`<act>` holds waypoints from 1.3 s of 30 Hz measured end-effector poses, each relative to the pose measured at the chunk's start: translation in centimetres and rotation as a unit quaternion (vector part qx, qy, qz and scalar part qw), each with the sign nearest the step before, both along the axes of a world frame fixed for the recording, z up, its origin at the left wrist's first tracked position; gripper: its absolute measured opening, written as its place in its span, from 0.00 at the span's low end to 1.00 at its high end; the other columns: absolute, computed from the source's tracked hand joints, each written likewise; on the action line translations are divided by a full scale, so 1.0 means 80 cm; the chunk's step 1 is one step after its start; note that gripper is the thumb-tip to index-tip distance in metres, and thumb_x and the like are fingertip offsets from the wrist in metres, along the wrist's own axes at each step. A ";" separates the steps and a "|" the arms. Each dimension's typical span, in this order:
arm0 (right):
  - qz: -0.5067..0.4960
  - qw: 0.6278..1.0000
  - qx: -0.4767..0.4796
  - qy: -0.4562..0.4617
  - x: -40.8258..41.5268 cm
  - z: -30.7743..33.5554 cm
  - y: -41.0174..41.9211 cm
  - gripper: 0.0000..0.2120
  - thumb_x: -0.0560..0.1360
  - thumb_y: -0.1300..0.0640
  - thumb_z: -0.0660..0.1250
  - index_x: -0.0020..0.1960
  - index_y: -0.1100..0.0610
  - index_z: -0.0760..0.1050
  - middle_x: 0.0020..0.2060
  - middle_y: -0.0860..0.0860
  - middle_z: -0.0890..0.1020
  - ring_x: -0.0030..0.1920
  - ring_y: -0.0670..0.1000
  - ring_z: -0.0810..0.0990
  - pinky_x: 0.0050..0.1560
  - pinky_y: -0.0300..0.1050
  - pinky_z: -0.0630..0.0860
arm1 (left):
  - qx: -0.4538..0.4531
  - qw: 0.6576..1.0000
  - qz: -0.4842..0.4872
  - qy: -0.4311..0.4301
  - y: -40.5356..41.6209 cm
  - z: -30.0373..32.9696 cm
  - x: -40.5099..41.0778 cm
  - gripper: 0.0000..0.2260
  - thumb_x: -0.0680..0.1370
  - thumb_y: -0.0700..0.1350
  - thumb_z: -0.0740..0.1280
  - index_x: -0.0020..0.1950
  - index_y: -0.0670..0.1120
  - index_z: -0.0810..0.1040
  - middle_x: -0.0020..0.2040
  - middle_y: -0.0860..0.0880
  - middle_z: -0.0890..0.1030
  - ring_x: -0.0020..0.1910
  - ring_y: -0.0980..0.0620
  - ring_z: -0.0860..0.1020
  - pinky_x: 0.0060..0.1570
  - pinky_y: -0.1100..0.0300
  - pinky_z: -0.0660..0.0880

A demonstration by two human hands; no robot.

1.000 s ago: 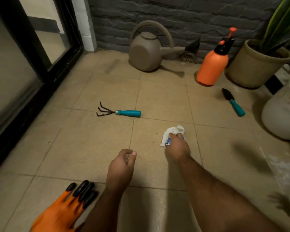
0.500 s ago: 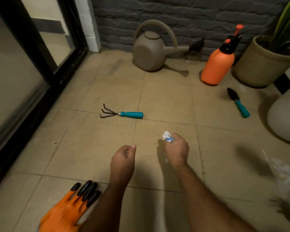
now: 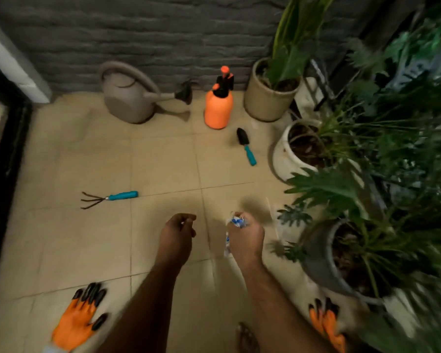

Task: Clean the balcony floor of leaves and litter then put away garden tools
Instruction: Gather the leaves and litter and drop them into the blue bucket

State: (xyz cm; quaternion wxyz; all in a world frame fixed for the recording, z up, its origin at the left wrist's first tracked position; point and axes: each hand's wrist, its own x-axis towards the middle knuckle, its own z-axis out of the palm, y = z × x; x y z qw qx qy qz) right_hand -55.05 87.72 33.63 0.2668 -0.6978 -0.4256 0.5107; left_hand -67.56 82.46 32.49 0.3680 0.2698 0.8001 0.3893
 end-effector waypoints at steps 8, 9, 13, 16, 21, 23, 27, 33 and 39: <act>0.085 0.985 0.053 -0.141 0.056 0.111 0.012 0.19 0.74 0.64 0.70 0.35 0.51 0.62 0.29 0.43 0.66 0.31 0.42 0.66 0.32 0.27 0.65 | -0.085 0.993 -0.078 0.025 0.042 0.109 0.050 0.12 0.83 0.46 0.60 0.58 0.46 0.82 0.52 0.45 0.83 0.52 0.45 0.80 0.54 0.51 0.77; 0.090 0.985 0.048 -0.141 0.056 0.122 0.015 0.19 0.75 0.63 0.70 0.35 0.50 0.62 0.30 0.43 0.68 0.31 0.41 0.66 0.32 0.25 0.65 | -0.093 0.992 -0.081 0.027 0.045 0.120 0.051 0.12 0.83 0.47 0.60 0.58 0.46 0.82 0.53 0.44 0.83 0.53 0.45 0.80 0.54 0.51 0.77; 0.107 0.983 0.033 -0.143 0.047 0.143 0.019 0.06 0.76 0.59 0.70 0.49 0.60 0.76 0.44 0.53 0.80 0.41 0.46 0.73 0.31 0.27 0.62 | -0.107 0.992 -0.072 -0.002 0.052 0.150 0.047 0.15 0.83 0.52 0.60 0.51 0.46 0.83 0.51 0.44 0.83 0.53 0.45 0.79 0.56 0.50 0.76; 0.097 0.988 0.028 -0.121 0.031 0.145 0.027 0.08 0.75 0.58 0.71 0.48 0.55 0.71 0.42 0.50 0.78 0.40 0.48 0.73 0.30 0.24 0.63 | -0.122 0.991 -0.052 -0.006 0.062 0.160 0.032 0.22 0.83 0.59 0.56 0.39 0.47 0.78 0.41 0.46 0.79 0.44 0.47 0.77 0.50 0.51 0.74; 0.080 0.991 0.015 -0.111 -0.013 0.136 0.053 0.08 0.74 0.55 0.71 0.50 0.55 0.76 0.44 0.50 0.82 0.44 0.51 0.79 0.42 0.39 0.71 | -0.138 0.985 0.024 -0.105 0.082 0.148 -0.014 0.29 0.82 0.65 0.52 0.35 0.44 0.75 0.31 0.47 0.74 0.30 0.50 0.69 0.33 0.57 0.64; 0.073 0.991 0.005 -0.108 -0.040 0.134 0.064 0.06 0.75 0.53 0.70 0.44 0.55 0.77 0.36 0.48 0.79 0.39 0.50 0.78 0.41 0.40 0.70 | -0.140 0.980 0.043 -0.137 0.091 0.145 -0.041 0.29 0.82 0.64 0.52 0.34 0.44 0.73 0.31 0.47 0.72 0.28 0.50 0.67 0.29 0.59 0.61; 0.054 0.991 -0.026 -0.120 -0.116 0.133 0.092 0.13 0.74 0.49 0.71 0.37 0.56 0.74 0.26 0.47 0.74 0.31 0.51 0.75 0.35 0.42 0.71 | -0.140 0.980 0.029 -0.140 0.110 0.141 -0.121 0.27 0.83 0.61 0.53 0.33 0.44 0.72 0.30 0.47 0.72 0.27 0.50 0.66 0.28 0.60 0.61; 0.106 0.984 -0.003 -0.144 -0.256 0.149 0.158 0.13 0.74 0.48 0.71 0.37 0.53 0.72 0.29 0.48 0.76 0.32 0.51 0.76 0.36 0.43 0.74 | -0.112 0.985 -0.006 -0.130 0.151 0.145 -0.265 0.19 0.85 0.53 0.56 0.39 0.46 0.75 0.31 0.47 0.72 0.27 0.52 0.66 0.27 0.60 0.60; 0.160 0.974 0.023 -0.161 -0.359 0.156 0.211 0.10 0.75 0.50 0.72 0.41 0.52 0.73 0.33 0.48 0.78 0.34 0.49 0.76 0.34 0.40 0.71 | -0.122 0.990 -0.004 -0.067 0.194 0.147 -0.362 0.11 0.83 0.46 0.59 0.56 0.44 0.79 0.41 0.45 0.80 0.39 0.47 0.78 0.34 0.56 0.74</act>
